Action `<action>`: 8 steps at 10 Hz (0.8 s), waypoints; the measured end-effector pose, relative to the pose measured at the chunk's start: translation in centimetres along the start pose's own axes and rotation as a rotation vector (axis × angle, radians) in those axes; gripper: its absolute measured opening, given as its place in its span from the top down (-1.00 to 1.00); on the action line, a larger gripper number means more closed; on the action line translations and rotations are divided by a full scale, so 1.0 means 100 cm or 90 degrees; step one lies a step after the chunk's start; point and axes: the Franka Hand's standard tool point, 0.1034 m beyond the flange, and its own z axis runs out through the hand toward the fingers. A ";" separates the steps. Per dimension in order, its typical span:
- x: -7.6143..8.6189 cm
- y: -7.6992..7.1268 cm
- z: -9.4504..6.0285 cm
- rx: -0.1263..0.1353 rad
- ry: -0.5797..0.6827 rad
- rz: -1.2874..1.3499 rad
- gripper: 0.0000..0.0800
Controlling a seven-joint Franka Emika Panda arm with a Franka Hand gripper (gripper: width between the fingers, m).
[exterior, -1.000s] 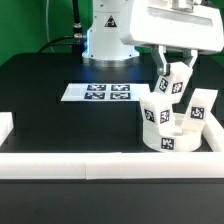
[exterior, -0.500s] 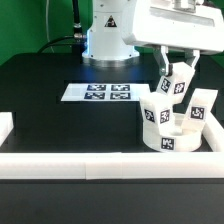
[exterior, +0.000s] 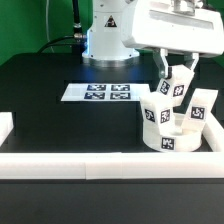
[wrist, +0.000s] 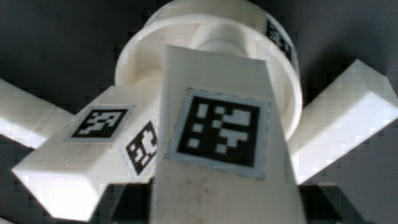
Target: Assemble stool
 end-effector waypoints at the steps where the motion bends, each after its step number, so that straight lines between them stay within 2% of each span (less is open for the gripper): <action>1: 0.000 0.001 0.001 -0.002 0.004 0.000 0.19; 8: 0.000 0.001 0.001 -0.002 0.003 0.000 0.19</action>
Offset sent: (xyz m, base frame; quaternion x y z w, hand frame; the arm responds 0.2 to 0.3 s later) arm 0.0007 0.0007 0.0011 -0.0011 0.0020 0.0021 1.0000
